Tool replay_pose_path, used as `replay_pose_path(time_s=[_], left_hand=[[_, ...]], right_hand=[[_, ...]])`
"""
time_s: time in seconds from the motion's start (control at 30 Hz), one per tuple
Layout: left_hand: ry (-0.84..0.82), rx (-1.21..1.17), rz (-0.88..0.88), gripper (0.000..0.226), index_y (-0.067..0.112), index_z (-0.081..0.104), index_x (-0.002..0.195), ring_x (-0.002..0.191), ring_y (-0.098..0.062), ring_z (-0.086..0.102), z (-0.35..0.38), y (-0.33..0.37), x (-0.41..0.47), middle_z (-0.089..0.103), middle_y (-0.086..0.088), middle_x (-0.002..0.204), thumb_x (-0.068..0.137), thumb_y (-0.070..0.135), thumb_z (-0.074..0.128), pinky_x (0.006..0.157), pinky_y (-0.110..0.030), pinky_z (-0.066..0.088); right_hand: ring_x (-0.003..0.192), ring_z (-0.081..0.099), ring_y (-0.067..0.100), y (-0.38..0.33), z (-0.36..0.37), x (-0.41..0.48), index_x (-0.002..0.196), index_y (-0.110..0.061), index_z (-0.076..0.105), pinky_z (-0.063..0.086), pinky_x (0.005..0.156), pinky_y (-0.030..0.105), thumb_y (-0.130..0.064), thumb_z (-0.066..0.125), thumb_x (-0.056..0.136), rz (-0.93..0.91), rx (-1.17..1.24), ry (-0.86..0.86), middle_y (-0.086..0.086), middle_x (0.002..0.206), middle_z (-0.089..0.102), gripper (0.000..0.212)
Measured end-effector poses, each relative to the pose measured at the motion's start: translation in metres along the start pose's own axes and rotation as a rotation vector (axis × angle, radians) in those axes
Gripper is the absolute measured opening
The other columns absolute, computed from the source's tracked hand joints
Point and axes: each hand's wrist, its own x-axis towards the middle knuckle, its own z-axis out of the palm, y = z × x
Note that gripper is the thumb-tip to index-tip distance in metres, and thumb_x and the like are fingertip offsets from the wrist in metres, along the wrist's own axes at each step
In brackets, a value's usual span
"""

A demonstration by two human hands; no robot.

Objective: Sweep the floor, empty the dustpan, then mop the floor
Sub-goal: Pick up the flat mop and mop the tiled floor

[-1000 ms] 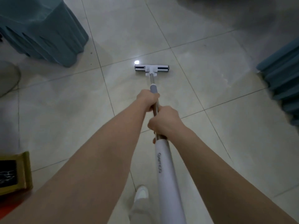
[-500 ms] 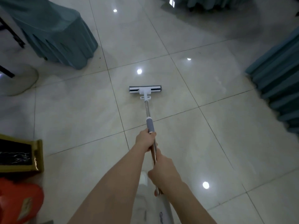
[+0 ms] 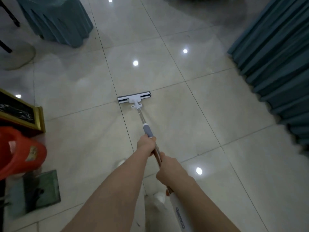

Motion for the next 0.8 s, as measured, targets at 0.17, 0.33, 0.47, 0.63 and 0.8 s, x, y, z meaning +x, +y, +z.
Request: replay_pose_path(time_s=[0.17,0.33,0.47,0.63,0.8], left_hand=[[0.009,0.03,-0.029,0.028,0.01,0.059,0.109,0.076,-0.03,0.067,0.018,-0.057,-0.049,0.068,-0.016,0.099,0.092,0.031,0.05,0.039,-0.025,0.041],[0.014,0.035,-0.005,0.027,0.01,0.059,0.109,0.067,-0.028,0.06,0.022,-0.113,-0.079,0.066,-0.017,0.1,0.092,0.03,0.052,0.042,-0.024,0.042],[-0.031,-0.036,0.004,0.028,0.011,0.059,0.109,0.083,-0.032,0.067,0.024,-0.166,-0.103,0.067,-0.017,0.103,0.09,0.032,0.054,0.049,-0.027,0.046],[-0.15,-0.164,-0.02,0.032,0.01,0.054,0.113,0.071,-0.028,0.061,0.024,-0.233,-0.16,0.064,-0.016,0.095,0.086,0.026,0.06,0.056,-0.03,0.046],[-0.197,-0.173,0.095,0.039,0.029,0.043,0.124,0.089,-0.03,0.061,0.031,-0.28,-0.225,0.054,-0.014,0.115,0.088,0.022,0.059,0.059,-0.031,0.05]], right_hand=[[0.079,0.052,0.023,0.028,0.043,-0.058,0.123,-0.012,0.044,0.046,0.068,0.032,-0.009,0.052,0.087,-0.003,0.003,-0.01,0.002,0.084,0.048,0.037],[0.087,0.062,0.024,0.036,0.099,-0.098,0.123,-0.014,0.045,0.056,0.079,0.036,-0.011,0.051,0.088,0.029,0.059,-0.009,0.005,0.097,0.057,0.035],[0.09,0.067,0.03,0.042,0.142,-0.137,0.123,-0.013,0.046,0.058,0.079,0.044,-0.009,0.049,0.089,0.054,0.119,-0.016,0.009,0.103,0.058,0.034],[0.089,0.067,0.03,0.052,0.199,-0.198,0.121,-0.01,0.048,0.058,0.08,0.044,-0.009,0.049,0.089,0.053,0.138,-0.015,0.011,0.102,0.06,0.032],[0.084,0.068,0.032,0.075,0.228,-0.26,0.112,-0.013,0.047,0.059,0.076,0.046,-0.008,0.049,0.084,0.013,0.166,0.001,0.006,0.089,0.056,0.028]])
